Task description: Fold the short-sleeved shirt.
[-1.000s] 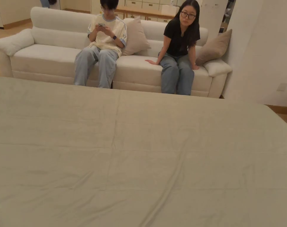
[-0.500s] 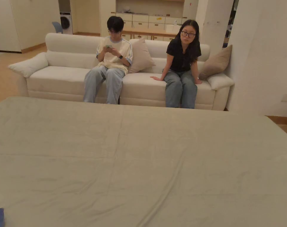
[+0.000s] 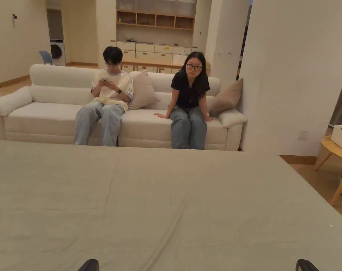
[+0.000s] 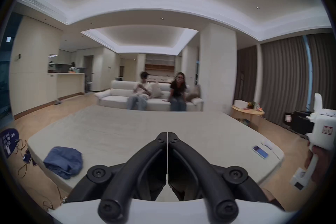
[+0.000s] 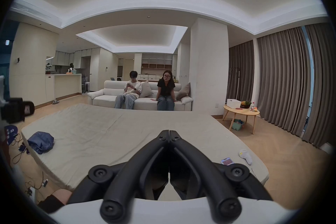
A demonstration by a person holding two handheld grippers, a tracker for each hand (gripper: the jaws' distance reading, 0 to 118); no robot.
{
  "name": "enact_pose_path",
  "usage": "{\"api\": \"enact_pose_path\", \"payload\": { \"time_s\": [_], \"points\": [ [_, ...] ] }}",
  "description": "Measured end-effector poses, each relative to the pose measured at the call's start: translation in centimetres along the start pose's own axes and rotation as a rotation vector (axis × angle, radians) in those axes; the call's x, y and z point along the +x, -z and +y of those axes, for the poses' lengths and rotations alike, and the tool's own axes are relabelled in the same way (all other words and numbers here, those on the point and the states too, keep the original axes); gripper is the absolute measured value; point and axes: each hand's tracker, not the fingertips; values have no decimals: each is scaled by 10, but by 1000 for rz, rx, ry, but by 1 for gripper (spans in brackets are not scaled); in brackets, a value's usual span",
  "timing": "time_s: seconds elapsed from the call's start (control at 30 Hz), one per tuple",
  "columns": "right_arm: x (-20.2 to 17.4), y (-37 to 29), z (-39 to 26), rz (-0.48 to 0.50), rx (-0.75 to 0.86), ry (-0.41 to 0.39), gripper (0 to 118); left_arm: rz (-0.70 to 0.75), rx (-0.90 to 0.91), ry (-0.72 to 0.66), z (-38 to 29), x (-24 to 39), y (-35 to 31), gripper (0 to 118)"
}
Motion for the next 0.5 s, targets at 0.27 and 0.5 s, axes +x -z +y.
{"api": "enact_pose_path", "payload": {
  "time_s": [0.27, 0.5],
  "points": [
    [-3, -6, 10, -4, 30, -19, 0, 67, 52, 87, 17, 5, 14, 0],
    [-4, -5, 17, -19, 43, -12, 0, 115, 92, 105, 31, 0, 15, 0]
  ]
}}
